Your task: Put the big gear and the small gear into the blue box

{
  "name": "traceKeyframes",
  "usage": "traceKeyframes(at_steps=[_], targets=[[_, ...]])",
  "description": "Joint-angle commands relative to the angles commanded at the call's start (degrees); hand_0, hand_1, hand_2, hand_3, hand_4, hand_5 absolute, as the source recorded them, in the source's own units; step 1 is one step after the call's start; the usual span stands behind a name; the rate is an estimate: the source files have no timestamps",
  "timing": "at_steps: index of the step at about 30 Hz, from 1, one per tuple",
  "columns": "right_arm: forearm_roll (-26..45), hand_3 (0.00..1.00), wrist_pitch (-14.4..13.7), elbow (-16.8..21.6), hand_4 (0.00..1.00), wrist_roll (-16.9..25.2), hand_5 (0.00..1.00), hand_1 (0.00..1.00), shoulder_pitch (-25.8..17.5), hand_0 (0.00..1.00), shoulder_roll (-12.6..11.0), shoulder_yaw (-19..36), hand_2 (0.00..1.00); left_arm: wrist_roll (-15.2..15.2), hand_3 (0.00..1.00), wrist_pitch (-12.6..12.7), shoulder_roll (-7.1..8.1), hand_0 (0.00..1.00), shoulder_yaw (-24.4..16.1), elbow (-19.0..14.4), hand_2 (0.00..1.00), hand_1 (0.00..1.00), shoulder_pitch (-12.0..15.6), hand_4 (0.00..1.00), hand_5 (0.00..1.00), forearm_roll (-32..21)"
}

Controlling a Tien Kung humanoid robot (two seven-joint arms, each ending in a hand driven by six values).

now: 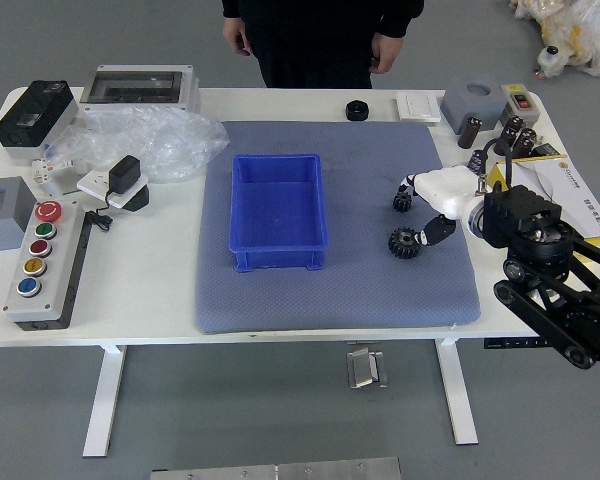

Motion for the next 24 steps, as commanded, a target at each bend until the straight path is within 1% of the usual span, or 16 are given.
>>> traceKeyframes(at_steps=[5,10,14,24], targets=[[0.41,0.842,1.10,0.52,0.844,-0.55,0.221,0.664,-0.41,0.744,0.39,-0.30,0.761,-0.03,0.823,0.03,0.10,0.850,0.11,0.00,0.799,0.821,-0.05,0.680,0.302,-0.02],[0.48,0.842,1.08,-0.13,0.844,-0.57,0.221,0.664,-0.82,0.744,0.92,-0.55,0.760,-0.02,0.823,0.06,0.18,0.850,0.28,0.00,0.799,0.821,-0.06,0.680,0.302,-0.08],[0.49,0.841,0.22,-1.31,0.848,0.01,0.232,0.663,-1.14,0.743,1.29,-1.01,0.759,-0.04,0.823,0.03,0.12,0.850,0.36,0.00,0.799,0.821,-0.13,0.680,0.302,-0.03],[1.23,0.835,-3.41,-4.82,0.849,2.42,0.236,0.659,-1.06,0.742,1.64,-1.78,0.753,-0.06,0.822,0.05,0.04,0.850,0.55,0.00,0.799,0.820,-0.20,0.680,0.302,-0.14]])
